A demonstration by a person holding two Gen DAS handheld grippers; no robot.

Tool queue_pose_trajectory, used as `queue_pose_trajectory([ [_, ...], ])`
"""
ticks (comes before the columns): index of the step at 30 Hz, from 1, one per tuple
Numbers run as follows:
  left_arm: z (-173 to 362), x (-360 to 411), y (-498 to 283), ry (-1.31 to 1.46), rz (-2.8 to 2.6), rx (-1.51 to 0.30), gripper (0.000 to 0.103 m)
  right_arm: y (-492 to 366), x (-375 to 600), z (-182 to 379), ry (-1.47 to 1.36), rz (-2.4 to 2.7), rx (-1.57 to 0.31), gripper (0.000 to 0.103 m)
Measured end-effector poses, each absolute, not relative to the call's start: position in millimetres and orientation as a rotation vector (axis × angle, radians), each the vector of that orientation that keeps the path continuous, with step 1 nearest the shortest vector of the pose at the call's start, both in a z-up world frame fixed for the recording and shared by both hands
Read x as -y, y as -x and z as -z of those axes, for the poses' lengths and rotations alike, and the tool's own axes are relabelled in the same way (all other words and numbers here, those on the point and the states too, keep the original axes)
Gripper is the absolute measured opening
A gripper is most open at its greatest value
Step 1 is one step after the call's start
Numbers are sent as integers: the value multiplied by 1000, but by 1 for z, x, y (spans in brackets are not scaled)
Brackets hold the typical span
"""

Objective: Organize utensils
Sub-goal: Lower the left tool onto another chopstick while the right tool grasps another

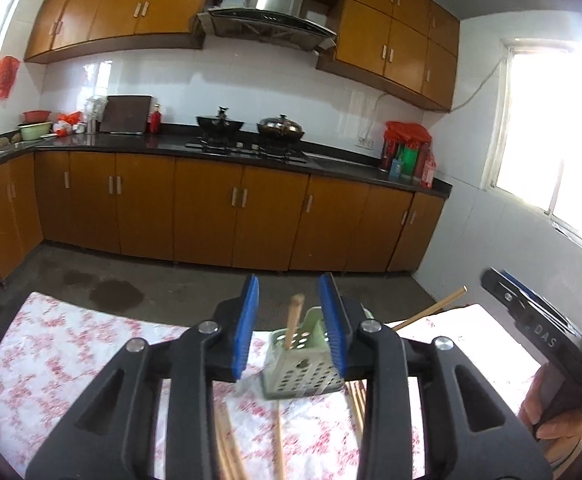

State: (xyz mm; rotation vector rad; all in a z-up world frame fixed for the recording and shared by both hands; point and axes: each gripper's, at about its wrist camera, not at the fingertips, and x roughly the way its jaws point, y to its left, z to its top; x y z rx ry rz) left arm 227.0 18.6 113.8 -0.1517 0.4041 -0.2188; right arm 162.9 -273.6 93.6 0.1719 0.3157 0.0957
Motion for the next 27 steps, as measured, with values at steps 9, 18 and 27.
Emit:
queue_pose_trajectory([
  [9, -36, -53, -186, 108, 56, -600, 39, -154, 270, 35, -169, -109, -750, 20],
  [18, 60, -63, -172, 162, 57, -838, 38, -150, 240, 106, -125, -140, -938, 16],
  [27, 88, -41, -167, 144, 115, -904, 24, -155, 265, 109, -152, -32, -924, 8],
])
